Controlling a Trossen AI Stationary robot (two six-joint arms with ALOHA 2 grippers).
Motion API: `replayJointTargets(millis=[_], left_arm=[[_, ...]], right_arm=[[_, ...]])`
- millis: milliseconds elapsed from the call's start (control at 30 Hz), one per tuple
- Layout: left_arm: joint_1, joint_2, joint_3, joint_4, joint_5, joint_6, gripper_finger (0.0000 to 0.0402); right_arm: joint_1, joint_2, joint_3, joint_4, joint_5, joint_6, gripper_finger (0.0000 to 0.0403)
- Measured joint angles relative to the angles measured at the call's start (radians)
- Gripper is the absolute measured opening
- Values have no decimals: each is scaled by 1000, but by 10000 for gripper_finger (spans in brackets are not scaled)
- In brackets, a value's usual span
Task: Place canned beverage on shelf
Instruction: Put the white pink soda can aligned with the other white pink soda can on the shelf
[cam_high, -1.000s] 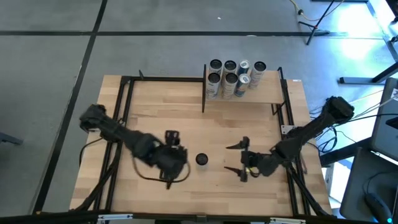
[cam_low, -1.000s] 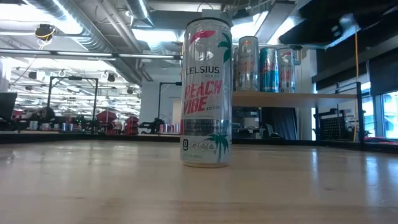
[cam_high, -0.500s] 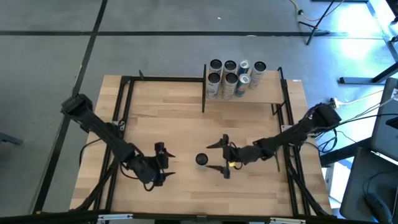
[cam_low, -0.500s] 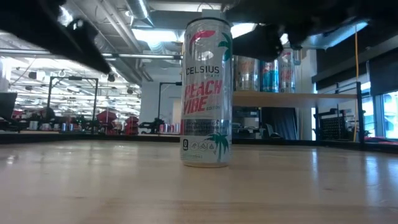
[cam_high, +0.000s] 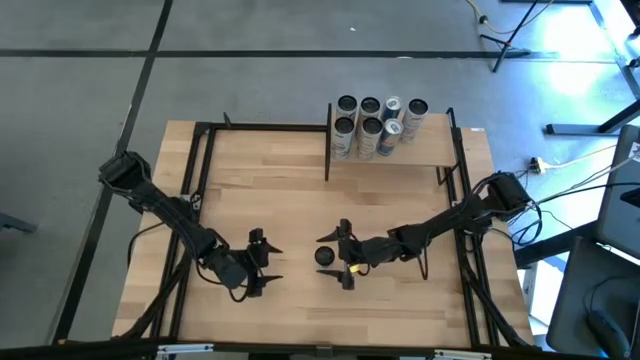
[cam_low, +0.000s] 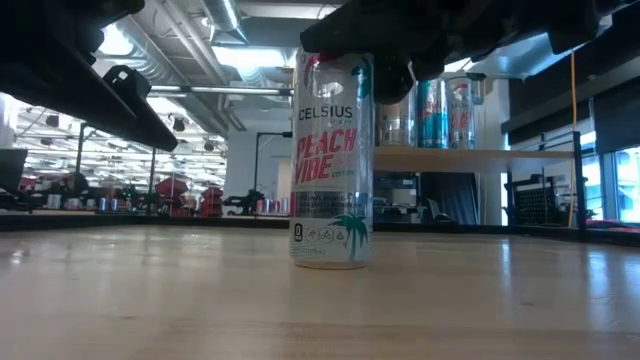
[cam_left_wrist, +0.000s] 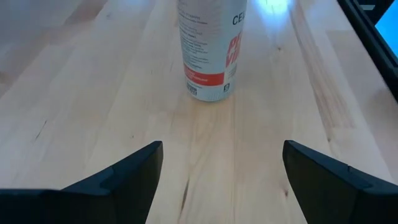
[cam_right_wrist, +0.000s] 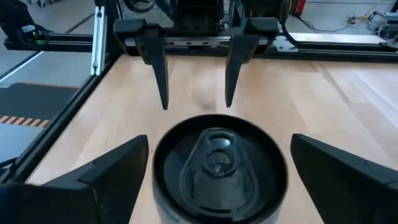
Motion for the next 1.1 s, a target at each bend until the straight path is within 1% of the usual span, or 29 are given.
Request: replayJointTargets(millis=[167, 267, 367, 500, 533, 633, 733, 900, 1100], left_arm=[[0, 0, 0, 0, 1, 0, 312], [0, 0, 0, -1, 0, 0, 312], [0, 0, 0, -1, -1, 1, 312], [0, 0, 0, -1, -1, 1, 312], [0, 0, 0, -1, -1, 0, 312], [0, 0, 0, -2, -1, 1, 312], [-3, 0, 0, -3, -1, 0, 312], [-6, 0, 0, -3, 0, 0, 312], [-6, 0, 0, -1, 0, -1, 312]], right_arm=[[0, 5, 1, -28, 3, 7, 375], [0, 5, 1, -17, 8, 0, 358], [0, 5, 1, -22, 7, -3, 313], [1, 5, 2, -34, 7, -5, 229], [1, 0, 2, -37, 7, -7, 220], [1, -31, 2, -89, 0, -21, 220], [1, -102, -1, -195, 4, -23, 220], [1, -264, 0, -389, 56, -21, 220], [1, -494, 0, -646, 148, -10, 220]])
